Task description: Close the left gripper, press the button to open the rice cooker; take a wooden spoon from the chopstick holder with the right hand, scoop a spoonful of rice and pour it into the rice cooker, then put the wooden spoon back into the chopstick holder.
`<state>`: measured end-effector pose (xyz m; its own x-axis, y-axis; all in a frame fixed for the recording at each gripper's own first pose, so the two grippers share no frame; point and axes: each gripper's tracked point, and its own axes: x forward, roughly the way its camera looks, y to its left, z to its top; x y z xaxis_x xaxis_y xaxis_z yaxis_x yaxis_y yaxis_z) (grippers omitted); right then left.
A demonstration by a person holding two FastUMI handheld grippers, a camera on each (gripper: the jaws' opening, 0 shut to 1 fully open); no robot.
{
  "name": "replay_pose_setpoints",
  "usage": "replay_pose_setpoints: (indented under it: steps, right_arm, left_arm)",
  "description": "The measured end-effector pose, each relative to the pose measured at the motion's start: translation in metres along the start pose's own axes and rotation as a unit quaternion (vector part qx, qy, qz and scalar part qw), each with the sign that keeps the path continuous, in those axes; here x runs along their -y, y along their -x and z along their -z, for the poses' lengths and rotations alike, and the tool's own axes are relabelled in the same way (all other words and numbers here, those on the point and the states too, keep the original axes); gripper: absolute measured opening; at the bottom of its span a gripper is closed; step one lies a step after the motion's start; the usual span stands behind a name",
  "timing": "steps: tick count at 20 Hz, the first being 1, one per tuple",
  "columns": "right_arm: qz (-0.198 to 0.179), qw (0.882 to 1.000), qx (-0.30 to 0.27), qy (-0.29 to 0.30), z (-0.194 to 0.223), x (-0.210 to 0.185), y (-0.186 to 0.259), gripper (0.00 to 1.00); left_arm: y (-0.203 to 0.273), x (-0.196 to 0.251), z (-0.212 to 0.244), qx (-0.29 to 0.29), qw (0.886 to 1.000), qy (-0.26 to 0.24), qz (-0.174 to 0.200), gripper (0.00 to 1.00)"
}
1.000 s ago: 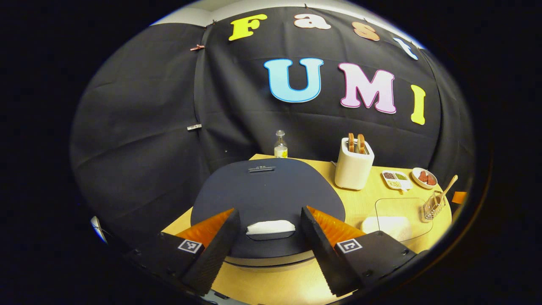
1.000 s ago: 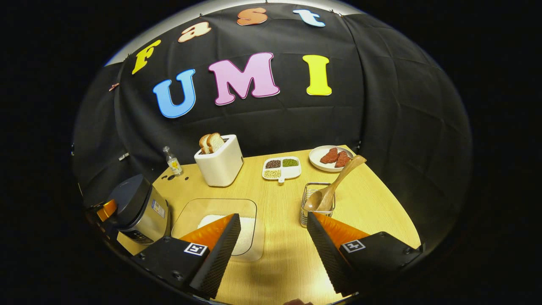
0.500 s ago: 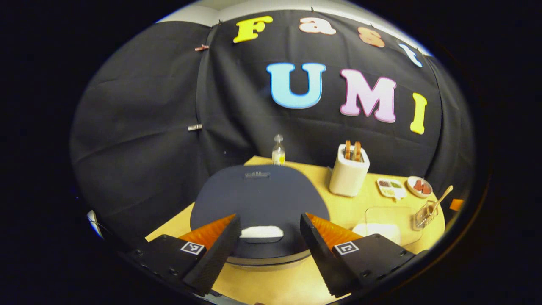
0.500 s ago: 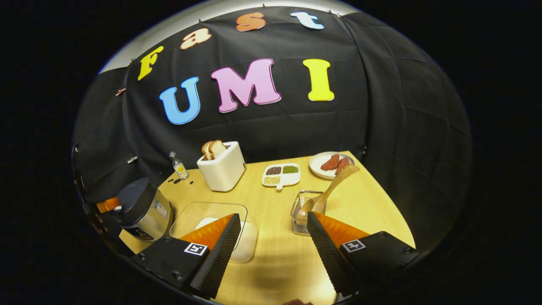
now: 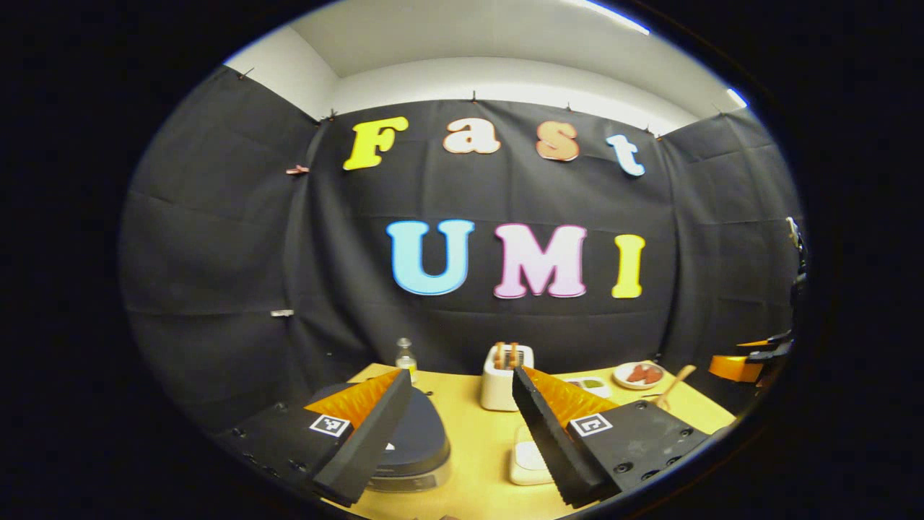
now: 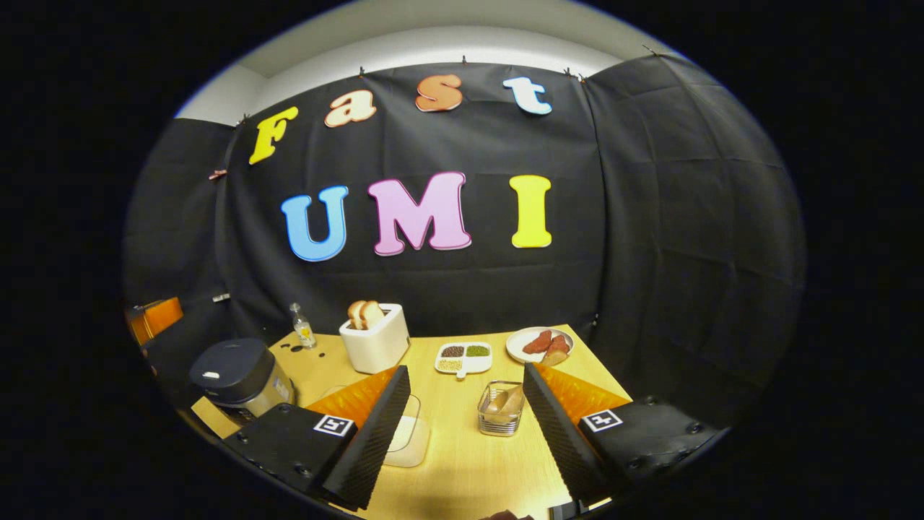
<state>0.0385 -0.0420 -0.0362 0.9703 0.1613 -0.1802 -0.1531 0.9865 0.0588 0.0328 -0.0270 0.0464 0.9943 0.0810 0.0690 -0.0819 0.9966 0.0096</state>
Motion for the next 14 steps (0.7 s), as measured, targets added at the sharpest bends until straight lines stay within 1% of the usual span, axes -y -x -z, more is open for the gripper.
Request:
replay_pose_setpoints:
  steps: [2,3,4,7,10,11,12,14]
  right_arm:
    - [0.004,1.0,0.006,0.004,0.0,-0.011,0.027,0.98]
    - [0.012,1.0,0.01,0.01,-0.001,-0.013,0.038,0.98]
    - [0.025,0.999,0.015,0.016,-0.002,-0.013,0.047,0.98]
    - [0.053,0.998,0.032,0.021,-0.009,-0.02,0.066,0.98]
    - [0.078,0.996,0.035,0.022,-0.005,-0.023,0.069,0.98]
    - [0.08,0.996,0.034,0.019,-0.003,-0.026,0.068,0.98]
    - [0.077,0.996,0.031,0.016,0.0,-0.032,0.068,0.98]
    - [0.066,0.997,0.032,0.02,0.0,-0.04,0.069,0.98]
  left_arm:
    - [0.016,0.003,0.0,-0.002,1.0,-0.004,0.023,0.95]
    - [0.024,0.002,-0.004,0.006,1.0,-0.007,0.029,0.99]
    - [0.033,-0.002,-0.005,0.011,0.999,-0.007,0.032,0.96]
    - [0.048,-0.012,0.009,-0.004,1.0,0.005,0.03,0.97]
    - [0.055,-0.029,0.022,-0.012,1.0,0.019,0.017,0.97]
    - [0.055,-0.034,0.03,-0.02,0.999,0.022,0.011,0.97]
    - [0.056,-0.042,0.038,-0.027,0.999,0.026,0.001,0.98]
    - [0.055,-0.052,0.04,-0.028,0.999,0.036,-0.011,0.98]
